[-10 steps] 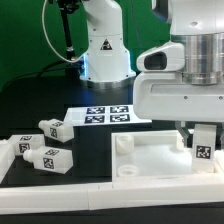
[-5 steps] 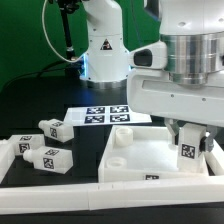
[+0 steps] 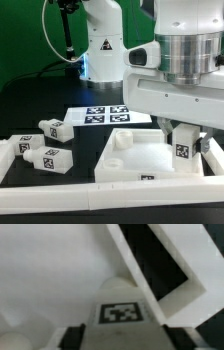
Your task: Assemble one leg
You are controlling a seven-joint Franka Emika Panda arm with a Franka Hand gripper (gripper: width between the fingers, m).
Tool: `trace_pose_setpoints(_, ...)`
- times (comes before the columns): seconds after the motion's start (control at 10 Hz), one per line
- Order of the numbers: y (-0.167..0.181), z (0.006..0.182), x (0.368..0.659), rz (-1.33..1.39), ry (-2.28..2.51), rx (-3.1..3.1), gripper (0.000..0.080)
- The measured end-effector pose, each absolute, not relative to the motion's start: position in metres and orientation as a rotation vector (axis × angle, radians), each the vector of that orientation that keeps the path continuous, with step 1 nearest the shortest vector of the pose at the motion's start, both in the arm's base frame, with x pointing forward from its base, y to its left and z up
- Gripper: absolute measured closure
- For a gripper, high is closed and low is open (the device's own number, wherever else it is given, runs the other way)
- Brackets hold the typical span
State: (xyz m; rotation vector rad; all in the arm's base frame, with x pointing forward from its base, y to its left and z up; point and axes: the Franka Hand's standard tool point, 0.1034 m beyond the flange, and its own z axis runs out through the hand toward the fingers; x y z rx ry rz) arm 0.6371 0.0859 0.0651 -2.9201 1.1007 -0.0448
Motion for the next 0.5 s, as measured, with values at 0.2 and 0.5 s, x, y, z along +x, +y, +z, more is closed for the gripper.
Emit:
trace_pose_setpoints(0.2, 0.088, 0.091, 0.643, -0.066, 1.079, -2.902, 0.0177)
trace_pose_setpoints(0.5, 0.079, 0.119, 0.656, -0.066, 1.059, -2.892, 0.0151)
